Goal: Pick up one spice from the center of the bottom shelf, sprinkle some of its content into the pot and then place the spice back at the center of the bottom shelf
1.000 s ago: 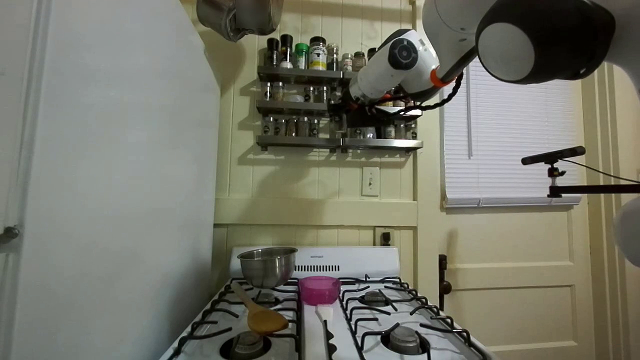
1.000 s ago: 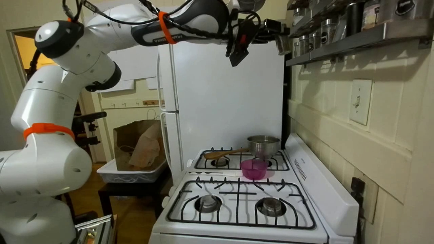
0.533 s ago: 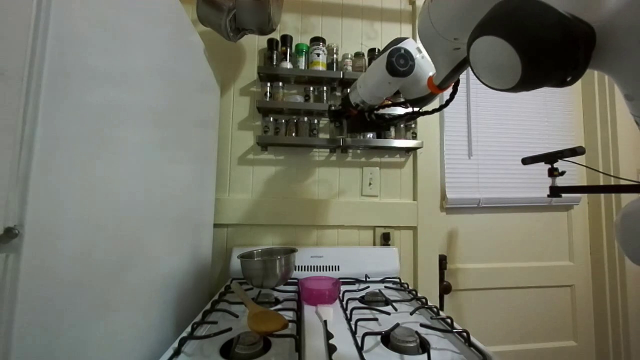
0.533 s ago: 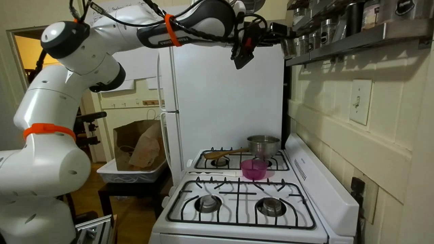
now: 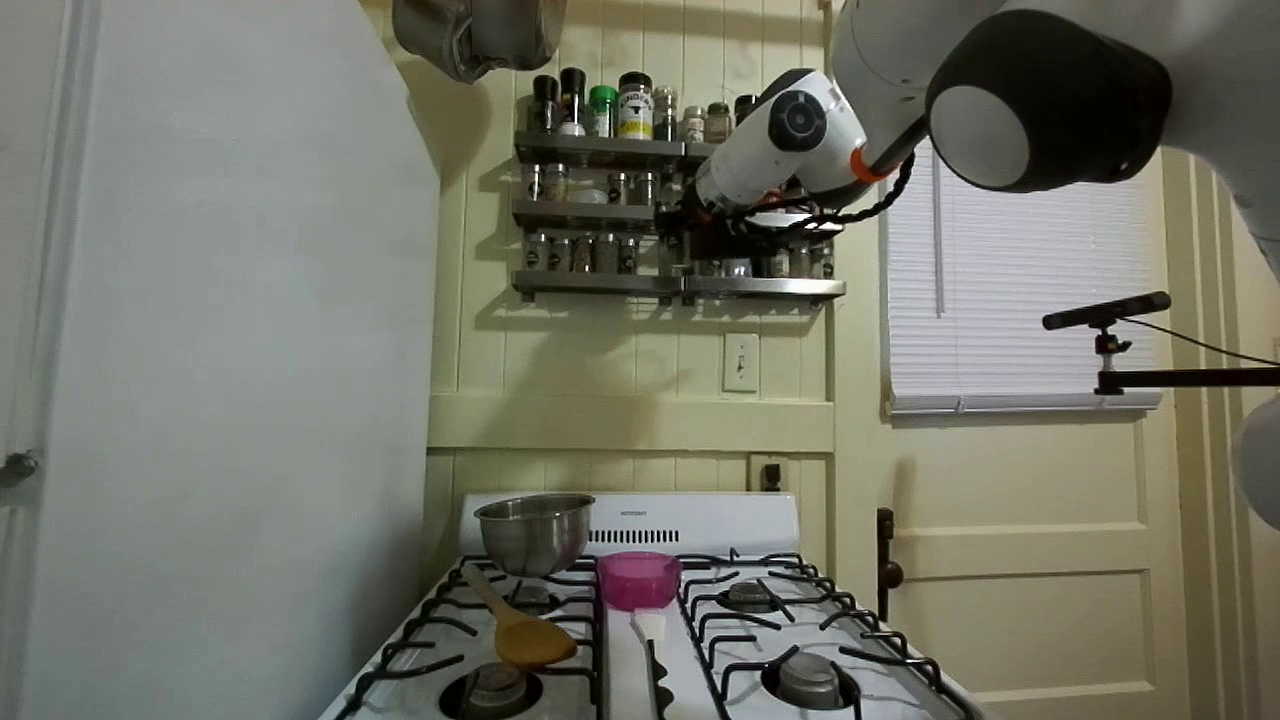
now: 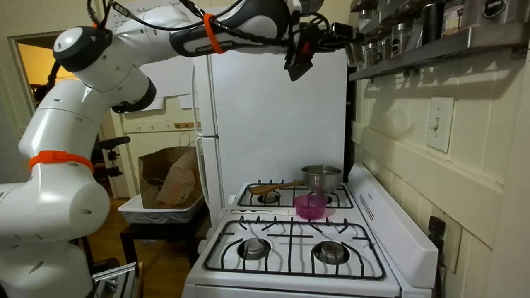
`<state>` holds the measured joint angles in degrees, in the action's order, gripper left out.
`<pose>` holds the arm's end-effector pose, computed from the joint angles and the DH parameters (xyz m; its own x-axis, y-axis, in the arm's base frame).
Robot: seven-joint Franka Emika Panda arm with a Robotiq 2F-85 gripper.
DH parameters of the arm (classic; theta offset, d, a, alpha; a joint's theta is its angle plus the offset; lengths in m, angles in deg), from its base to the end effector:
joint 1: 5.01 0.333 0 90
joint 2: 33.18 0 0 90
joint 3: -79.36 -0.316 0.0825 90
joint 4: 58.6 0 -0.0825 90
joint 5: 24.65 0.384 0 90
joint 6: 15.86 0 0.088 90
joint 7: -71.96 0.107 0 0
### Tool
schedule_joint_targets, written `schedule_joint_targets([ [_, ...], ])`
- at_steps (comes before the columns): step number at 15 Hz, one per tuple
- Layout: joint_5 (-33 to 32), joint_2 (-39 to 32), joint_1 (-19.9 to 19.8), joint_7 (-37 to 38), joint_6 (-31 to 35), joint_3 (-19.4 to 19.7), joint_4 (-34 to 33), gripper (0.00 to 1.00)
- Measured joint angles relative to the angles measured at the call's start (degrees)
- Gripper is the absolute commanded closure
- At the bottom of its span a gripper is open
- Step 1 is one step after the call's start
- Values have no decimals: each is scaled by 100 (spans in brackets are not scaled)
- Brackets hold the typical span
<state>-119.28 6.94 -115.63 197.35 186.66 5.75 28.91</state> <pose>0.5903 0.0326 0.6657 0.1036 0.1474 0.9836 -0.2558 -0.9518 0.1695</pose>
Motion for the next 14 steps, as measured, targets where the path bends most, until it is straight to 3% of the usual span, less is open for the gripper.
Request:
schedule_joint_targets([
  [7, 3, 73, -238, 181, -20, -206, -385, 76],
  [8, 3, 111, -298, 225, -27, -228, -422, 51],
  [14, 3, 266, -458, 369, -43, -242, -505, 51],
])
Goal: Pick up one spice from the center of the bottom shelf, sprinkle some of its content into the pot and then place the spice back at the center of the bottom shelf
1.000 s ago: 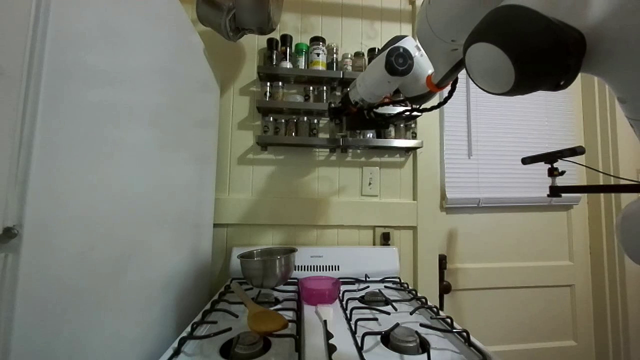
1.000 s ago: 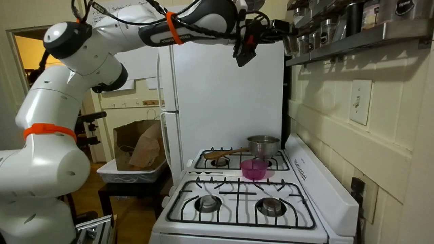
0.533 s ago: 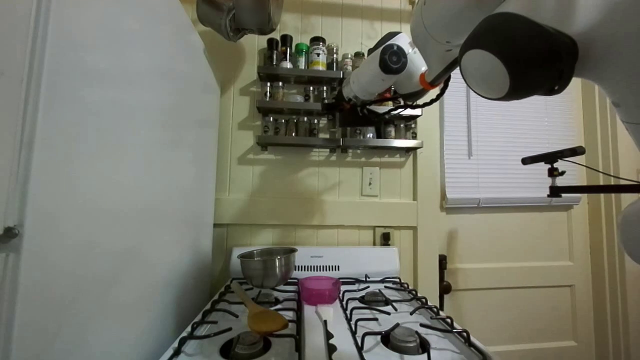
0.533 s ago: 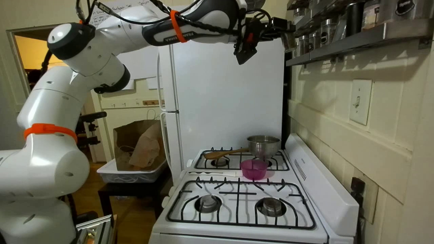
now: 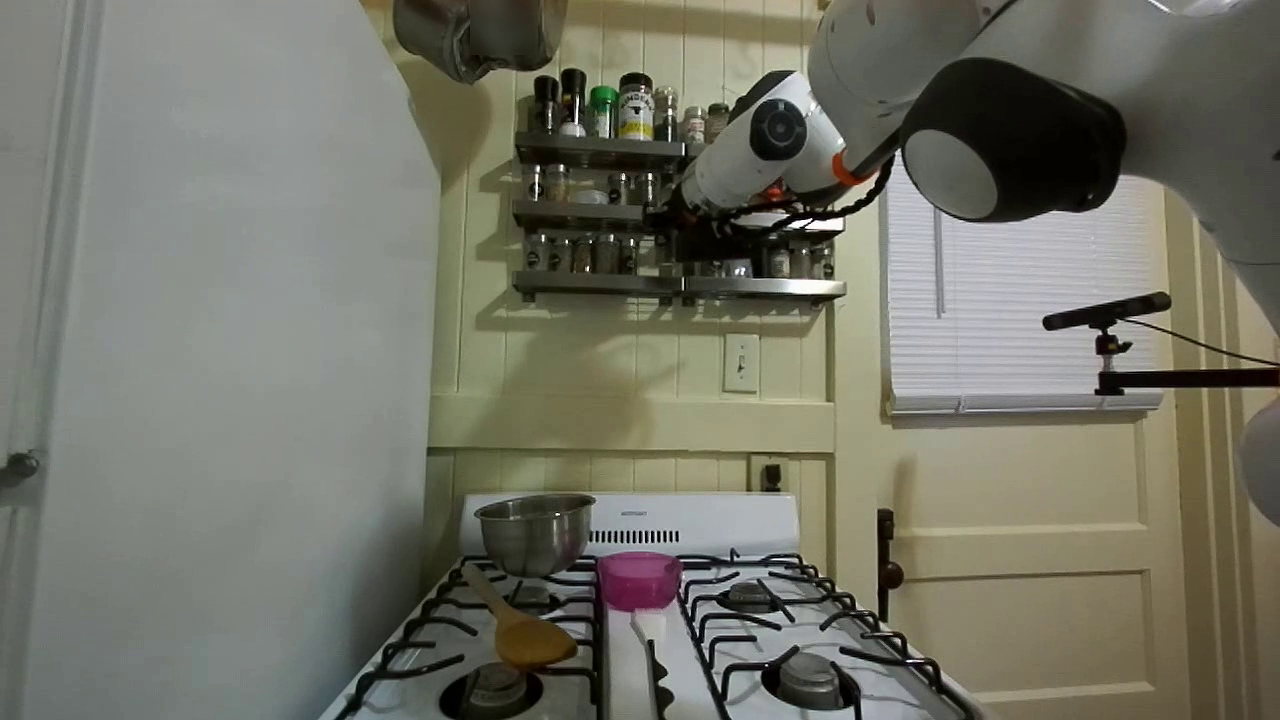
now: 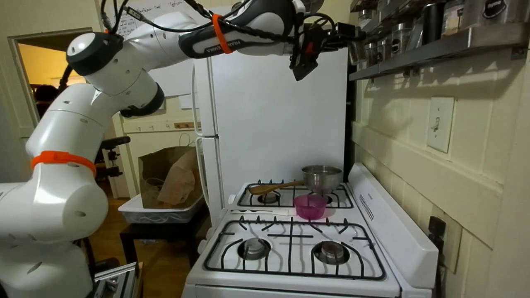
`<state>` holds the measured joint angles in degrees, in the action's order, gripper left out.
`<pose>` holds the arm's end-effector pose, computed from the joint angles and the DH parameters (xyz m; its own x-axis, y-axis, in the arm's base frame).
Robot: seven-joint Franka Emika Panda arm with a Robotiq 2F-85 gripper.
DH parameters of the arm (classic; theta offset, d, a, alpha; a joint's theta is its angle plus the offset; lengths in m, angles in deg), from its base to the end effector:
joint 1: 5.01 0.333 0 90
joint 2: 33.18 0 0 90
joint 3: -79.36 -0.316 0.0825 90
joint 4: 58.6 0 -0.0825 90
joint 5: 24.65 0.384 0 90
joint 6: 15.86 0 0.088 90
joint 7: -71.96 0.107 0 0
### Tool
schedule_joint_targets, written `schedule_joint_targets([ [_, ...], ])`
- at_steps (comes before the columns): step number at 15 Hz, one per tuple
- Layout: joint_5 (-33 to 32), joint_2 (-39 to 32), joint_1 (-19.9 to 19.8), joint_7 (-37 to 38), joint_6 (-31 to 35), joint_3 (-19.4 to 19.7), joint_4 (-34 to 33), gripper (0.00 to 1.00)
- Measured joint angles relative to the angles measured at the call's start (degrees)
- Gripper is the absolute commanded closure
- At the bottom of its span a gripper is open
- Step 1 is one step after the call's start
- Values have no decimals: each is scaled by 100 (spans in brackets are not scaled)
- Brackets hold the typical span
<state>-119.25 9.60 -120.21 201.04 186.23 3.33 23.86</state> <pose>0.6093 0.0428 0.6663 0.0752 0.1644 0.9835 -0.2606 -0.9488 0.1785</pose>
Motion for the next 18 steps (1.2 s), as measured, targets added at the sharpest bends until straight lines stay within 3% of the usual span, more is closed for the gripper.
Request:
schedule_joint_targets([
  [1, 0, 0, 0, 2, 0, 0, -3, 51],
  [2, 0, 0, 0, 5, 0, 0, -4, 76],
  [18, 126, -12, -157, -14, -1, -121, 33, 76],
])
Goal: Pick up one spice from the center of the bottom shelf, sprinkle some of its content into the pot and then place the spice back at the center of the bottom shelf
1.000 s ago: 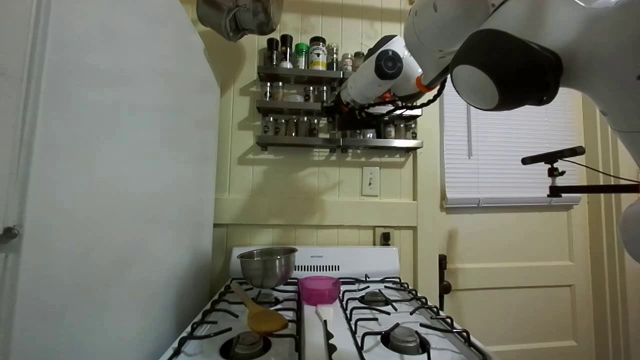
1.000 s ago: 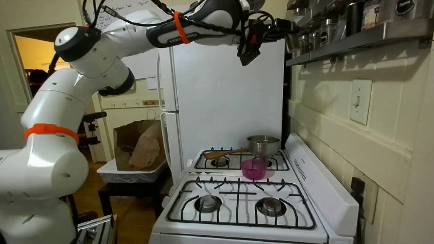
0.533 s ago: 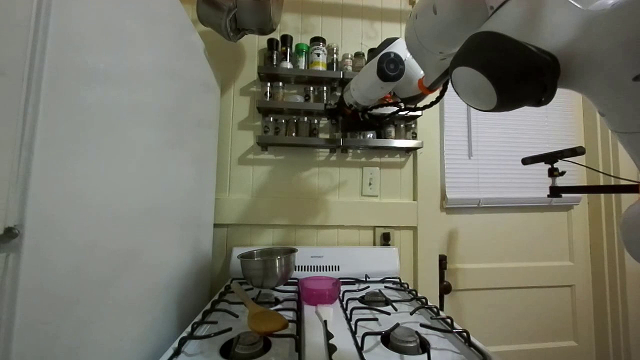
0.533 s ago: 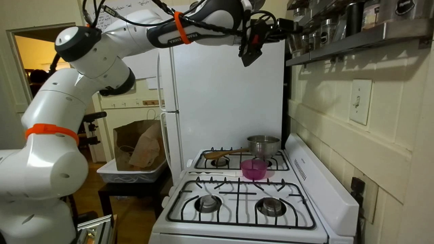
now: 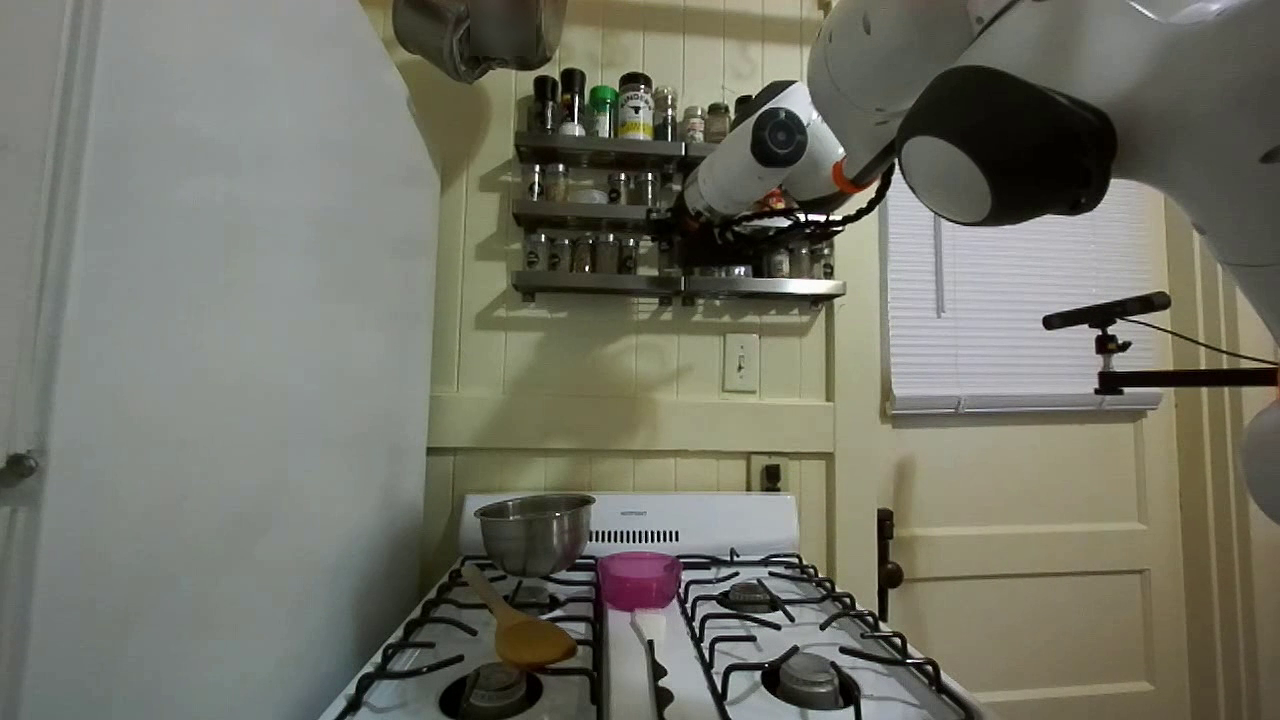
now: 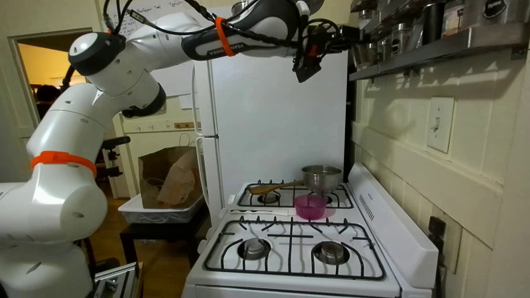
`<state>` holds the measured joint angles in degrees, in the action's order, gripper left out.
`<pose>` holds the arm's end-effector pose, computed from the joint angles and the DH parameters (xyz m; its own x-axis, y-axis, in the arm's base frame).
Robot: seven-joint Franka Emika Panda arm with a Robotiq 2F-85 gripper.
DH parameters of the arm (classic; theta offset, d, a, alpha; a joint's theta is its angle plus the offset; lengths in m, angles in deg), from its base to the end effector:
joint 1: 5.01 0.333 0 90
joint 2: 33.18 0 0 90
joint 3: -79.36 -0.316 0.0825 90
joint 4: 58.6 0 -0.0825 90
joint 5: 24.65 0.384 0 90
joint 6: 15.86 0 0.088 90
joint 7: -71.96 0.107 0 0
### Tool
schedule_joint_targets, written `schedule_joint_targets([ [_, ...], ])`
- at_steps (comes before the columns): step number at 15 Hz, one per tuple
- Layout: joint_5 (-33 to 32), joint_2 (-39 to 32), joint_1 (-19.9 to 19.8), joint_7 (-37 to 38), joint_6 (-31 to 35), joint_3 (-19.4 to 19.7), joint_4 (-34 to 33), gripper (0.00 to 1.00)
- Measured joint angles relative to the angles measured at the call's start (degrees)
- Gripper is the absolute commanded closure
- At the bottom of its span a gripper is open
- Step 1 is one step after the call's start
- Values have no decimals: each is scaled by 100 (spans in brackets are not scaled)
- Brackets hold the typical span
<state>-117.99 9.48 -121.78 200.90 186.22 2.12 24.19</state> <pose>0.6142 0.0328 0.6594 0.0814 0.1369 0.9872 -0.2695 -0.9506 0.1540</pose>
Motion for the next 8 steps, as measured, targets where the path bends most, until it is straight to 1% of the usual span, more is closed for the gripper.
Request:
schedule_joint_targets([
  [4, 188, -5, -22, 38, -107, -20, -19, 76],
  [8, 243, -5, -76, 82, -224, -97, -20, 76],
])
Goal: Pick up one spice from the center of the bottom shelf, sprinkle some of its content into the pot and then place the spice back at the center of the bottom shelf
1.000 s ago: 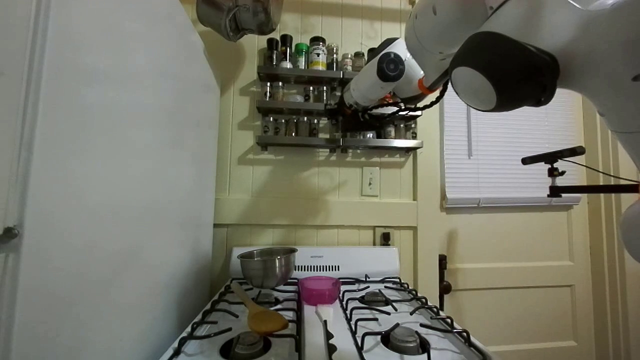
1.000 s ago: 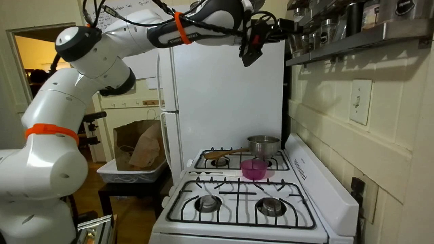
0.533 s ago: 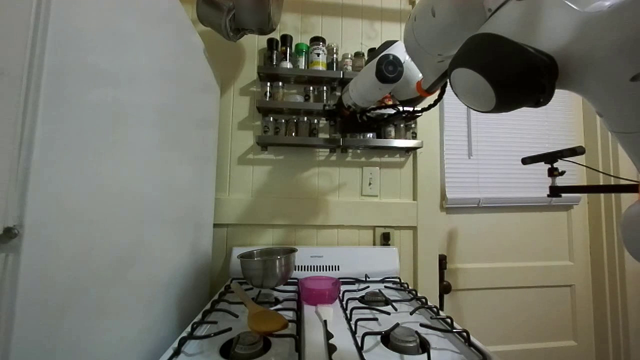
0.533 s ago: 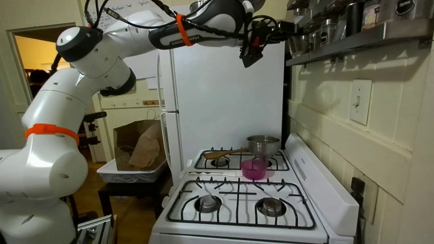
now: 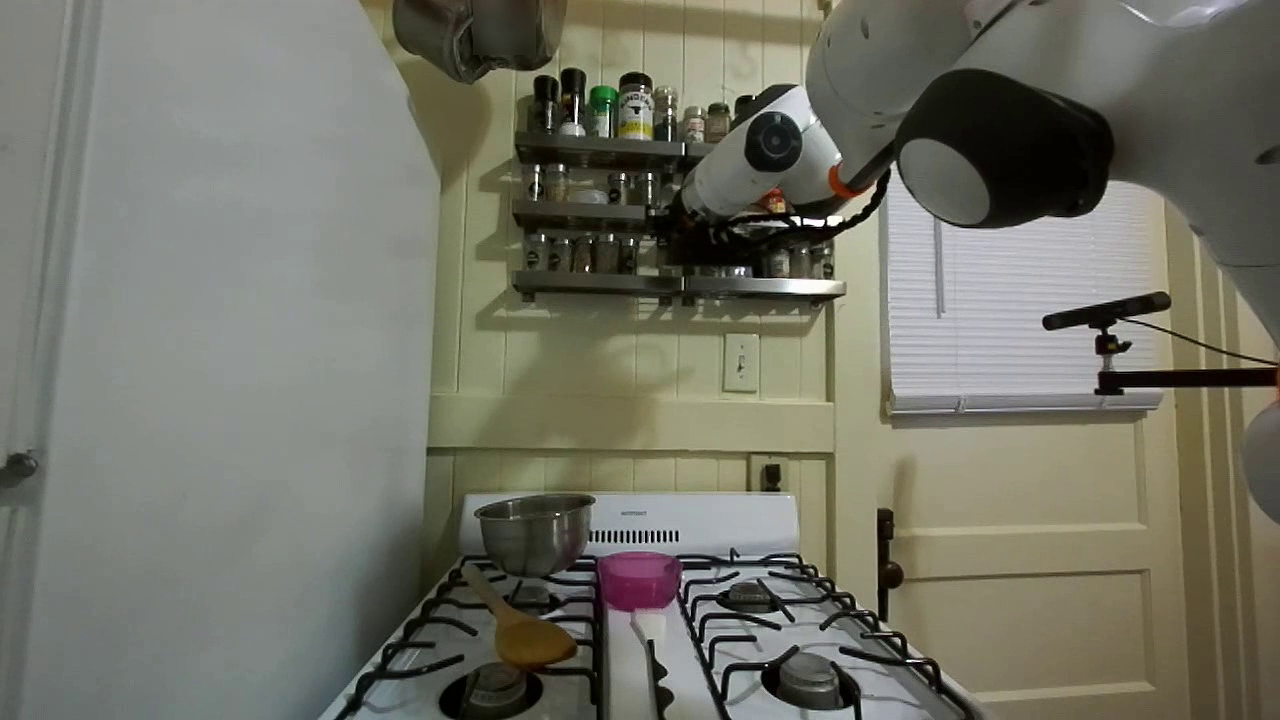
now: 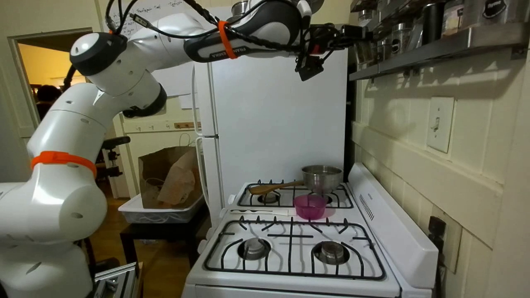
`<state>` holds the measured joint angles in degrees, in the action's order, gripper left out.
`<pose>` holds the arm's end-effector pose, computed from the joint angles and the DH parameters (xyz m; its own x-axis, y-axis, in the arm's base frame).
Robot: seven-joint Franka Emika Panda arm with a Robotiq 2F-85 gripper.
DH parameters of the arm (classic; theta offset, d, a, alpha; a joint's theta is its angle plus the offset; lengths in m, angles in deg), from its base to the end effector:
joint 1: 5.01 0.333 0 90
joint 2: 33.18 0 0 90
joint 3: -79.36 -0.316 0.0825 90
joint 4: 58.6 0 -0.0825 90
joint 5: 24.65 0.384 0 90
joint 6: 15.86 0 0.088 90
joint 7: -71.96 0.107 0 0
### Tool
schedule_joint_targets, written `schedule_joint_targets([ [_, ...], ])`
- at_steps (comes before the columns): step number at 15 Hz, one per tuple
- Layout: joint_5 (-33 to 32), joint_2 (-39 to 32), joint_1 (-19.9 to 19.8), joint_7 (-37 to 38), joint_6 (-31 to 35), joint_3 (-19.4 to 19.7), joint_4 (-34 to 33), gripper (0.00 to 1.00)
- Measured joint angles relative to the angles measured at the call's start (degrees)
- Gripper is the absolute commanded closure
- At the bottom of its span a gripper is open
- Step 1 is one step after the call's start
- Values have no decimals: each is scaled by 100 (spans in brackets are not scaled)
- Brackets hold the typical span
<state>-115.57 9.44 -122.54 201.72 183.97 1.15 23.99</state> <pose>0.6212 0.0313 0.6610 0.0390 0.0923 0.9950 -0.2902 -0.9518 0.0996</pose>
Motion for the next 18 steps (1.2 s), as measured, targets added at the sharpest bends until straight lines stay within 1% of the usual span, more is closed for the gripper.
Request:
schedule_joint_targets([
  [9, 177, 0, -102, 166, -401, -164, 1, 76],
  [10, 423, -37, -94, -60, -537, -227, 51, 76],
  [11, 785, -123, -80, -471, -713, -352, 125, 76],
  [12, 898, -192, -73, -620, -790, -459, 150, 76],
  [18, 975, -366, -128, -621, -1054, -809, 111, 76],
])
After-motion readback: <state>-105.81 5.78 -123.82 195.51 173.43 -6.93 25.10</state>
